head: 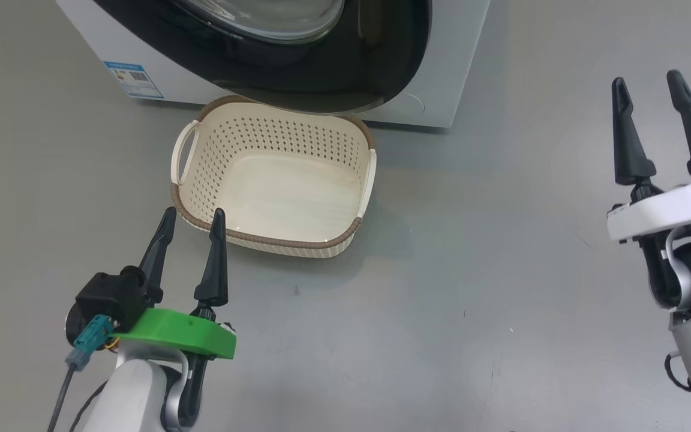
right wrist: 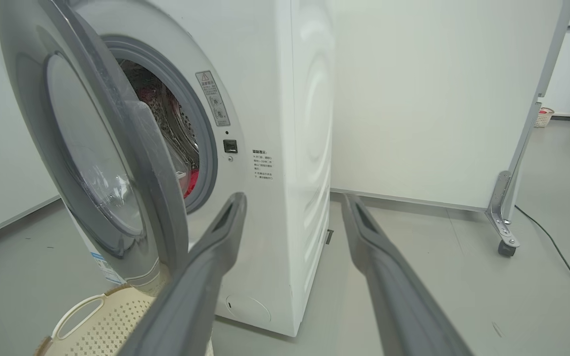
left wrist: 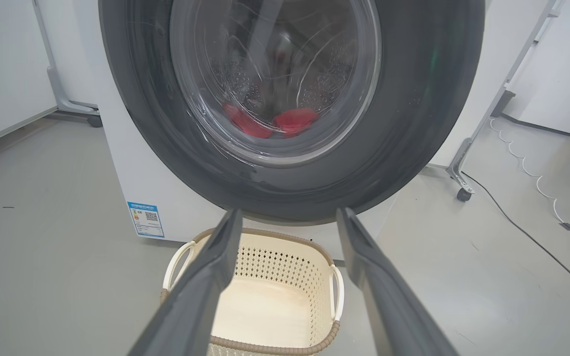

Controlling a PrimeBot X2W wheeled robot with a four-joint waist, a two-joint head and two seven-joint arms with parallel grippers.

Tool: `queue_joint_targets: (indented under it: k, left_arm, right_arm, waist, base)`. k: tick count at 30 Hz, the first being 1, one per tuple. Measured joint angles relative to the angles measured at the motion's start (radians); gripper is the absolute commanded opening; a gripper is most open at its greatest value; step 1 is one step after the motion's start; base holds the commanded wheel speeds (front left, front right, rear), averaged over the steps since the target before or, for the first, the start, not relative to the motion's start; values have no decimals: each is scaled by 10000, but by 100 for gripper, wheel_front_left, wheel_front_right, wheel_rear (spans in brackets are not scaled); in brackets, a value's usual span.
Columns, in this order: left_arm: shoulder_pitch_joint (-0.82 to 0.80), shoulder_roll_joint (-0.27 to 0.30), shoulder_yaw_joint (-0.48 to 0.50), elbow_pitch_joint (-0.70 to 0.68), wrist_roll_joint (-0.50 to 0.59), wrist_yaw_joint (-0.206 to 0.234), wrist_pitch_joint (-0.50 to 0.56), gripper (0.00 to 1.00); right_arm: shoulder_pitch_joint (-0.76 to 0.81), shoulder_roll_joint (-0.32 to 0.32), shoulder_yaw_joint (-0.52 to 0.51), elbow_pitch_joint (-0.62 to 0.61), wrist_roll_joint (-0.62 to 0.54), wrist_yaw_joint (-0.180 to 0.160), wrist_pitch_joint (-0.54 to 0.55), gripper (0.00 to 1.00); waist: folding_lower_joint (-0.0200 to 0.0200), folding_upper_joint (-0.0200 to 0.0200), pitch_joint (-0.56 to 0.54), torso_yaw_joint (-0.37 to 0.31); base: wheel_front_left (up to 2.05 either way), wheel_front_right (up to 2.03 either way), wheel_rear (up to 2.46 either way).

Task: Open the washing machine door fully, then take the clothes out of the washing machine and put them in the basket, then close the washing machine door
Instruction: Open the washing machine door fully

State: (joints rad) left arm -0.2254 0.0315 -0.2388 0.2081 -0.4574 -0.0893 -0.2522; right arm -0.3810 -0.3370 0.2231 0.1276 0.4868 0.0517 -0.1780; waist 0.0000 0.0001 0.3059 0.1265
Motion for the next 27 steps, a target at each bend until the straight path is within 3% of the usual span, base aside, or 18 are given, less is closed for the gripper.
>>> queue_joint_targets:
  k: [3,4,5,6,15,27]
  left_arm:
    - [-82,0,-138,-2,-13,-10,0,100]
    - [-131,-2,-190,-8,-17,-13,0,100]
    - [-189,-2,-236,-10,-19,-15,0,100]
    - [-231,-2,-255,-25,-19,-31,0,100]
    - [-411,-2,-405,-92,-171,-31,0,100]
    - [-778,-12,-656,-161,-527,-31,0,100]
  right_arm:
    - [-456,-121,-2,-10,-2,88,190,100]
    - [-593,-167,12,-4,-8,96,255,94]
    - [-721,-217,38,-2,-12,165,337,39]
    - [-854,-261,75,6,-12,194,426,0]
    - [-2023,-171,6,236,752,399,1235,0]
    - [-3906,901,-1323,1290,4362,355,3367,0]
  waist:
    - [0,0,146,95]
    - [0,0,194,132]
    - [0,0,241,169]
    - [0,0,288,207]
    - [0,0,725,502]
    - [0,0,1387,1112]
  base:
    - [0,0,0]
    - [0,0,0]
    - [0,0,0]
    - [0,0,0]
    - [0,0,0]
    - [0,0,0]
